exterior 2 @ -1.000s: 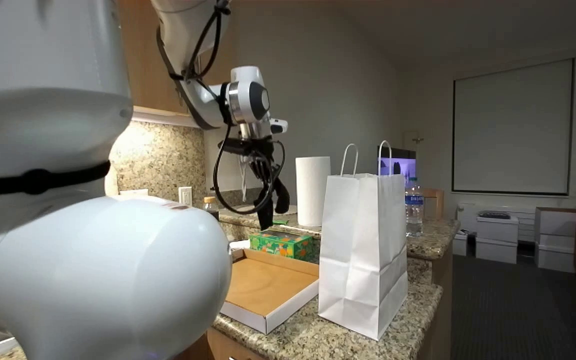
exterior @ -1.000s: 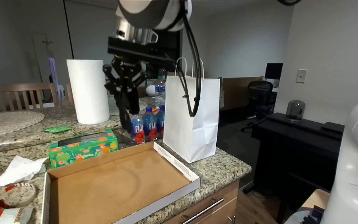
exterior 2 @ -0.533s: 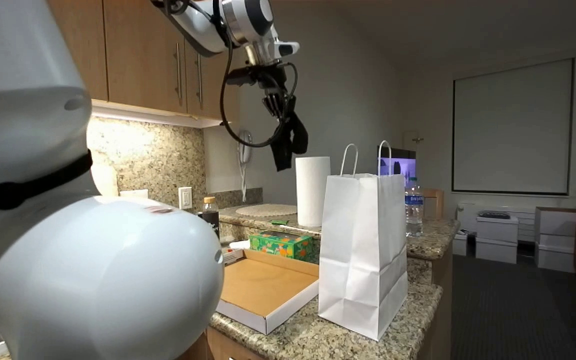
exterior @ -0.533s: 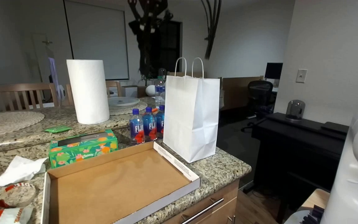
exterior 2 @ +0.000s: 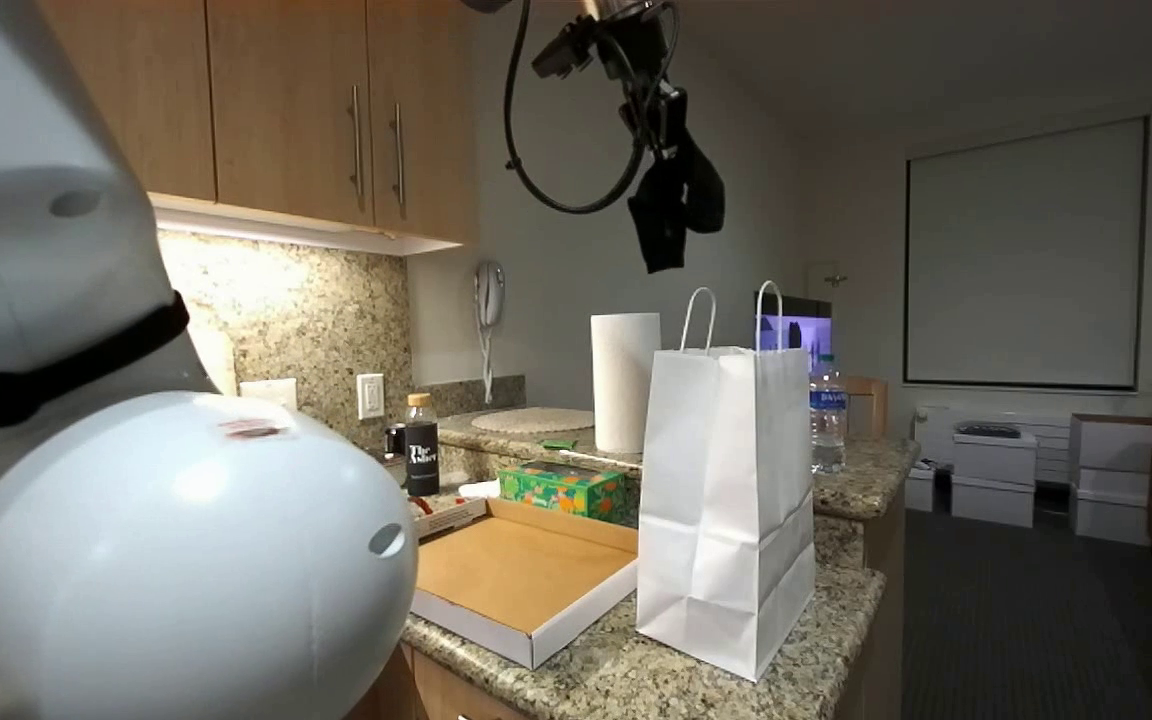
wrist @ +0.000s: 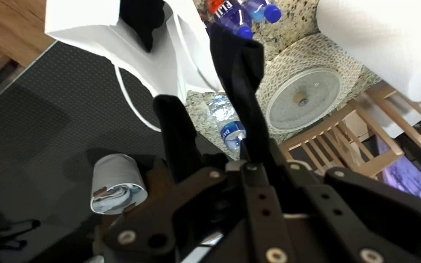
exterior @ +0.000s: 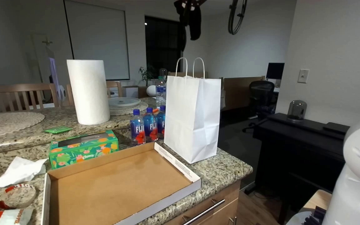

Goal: Pick up all the socks from the cover box and put them in the paper bag

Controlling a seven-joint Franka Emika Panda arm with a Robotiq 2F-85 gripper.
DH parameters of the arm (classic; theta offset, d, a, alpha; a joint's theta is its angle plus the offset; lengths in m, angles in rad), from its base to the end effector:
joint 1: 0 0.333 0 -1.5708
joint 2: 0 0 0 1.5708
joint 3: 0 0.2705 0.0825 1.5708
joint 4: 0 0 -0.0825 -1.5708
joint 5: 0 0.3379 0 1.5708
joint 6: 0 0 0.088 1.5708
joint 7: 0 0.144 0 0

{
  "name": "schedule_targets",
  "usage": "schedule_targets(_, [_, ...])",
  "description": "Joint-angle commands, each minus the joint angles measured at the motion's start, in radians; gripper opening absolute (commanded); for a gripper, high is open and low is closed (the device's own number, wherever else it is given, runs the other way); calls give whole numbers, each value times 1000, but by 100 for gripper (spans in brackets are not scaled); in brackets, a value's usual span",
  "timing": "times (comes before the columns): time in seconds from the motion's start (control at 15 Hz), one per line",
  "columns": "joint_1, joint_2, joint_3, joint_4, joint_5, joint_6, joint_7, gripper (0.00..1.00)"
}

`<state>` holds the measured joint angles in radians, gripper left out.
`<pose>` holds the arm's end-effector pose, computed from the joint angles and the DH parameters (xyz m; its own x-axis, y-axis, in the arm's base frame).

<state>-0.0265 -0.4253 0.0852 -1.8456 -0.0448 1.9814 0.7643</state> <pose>0.4359 0.0298 0.6700 0.6403 -0.6316 0.4372 -0.5524 -0.7741 -0.3092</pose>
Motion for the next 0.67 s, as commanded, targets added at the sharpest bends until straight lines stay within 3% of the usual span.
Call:
schedule_targets(0.0, [-40,25,-51,8,81,-35,7,8])
schedule_targets(0.2, [-60,44,-85,2,133,-45,11,8])
schedule_targets(0.6, [-70,97,-69,10,115,-62,36,8])
